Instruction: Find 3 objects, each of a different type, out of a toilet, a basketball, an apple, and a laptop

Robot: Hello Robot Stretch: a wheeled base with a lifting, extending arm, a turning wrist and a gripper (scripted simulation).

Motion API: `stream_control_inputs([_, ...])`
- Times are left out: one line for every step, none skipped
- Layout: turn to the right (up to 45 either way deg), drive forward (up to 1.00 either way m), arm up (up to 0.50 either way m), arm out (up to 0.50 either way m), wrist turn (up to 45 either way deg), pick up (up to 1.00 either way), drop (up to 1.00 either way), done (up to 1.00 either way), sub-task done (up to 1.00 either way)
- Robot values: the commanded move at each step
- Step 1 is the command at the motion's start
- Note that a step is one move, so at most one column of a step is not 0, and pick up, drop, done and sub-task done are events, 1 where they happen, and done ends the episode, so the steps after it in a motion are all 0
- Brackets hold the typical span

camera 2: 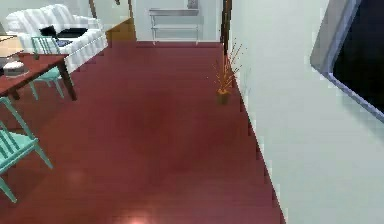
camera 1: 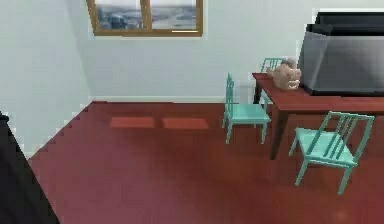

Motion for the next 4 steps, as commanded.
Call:
stream_control_inputs([-39.0,0.0,0.0,0.0,0.0,0.0,0.0,0.0,0.0])
stream_control_inputs([0.0,0.4,0.0,0.0,0.0,0.0,0.0,0.0,0.0])
stream_control_inputs([39.0,0.0,0.0,0.0,0.0,0.0,0.0,0.0,0.0])
stream_control_inputs([0.0,0.4,0.0,0.0,0.0,0.0,0.0,0.0,0.0])
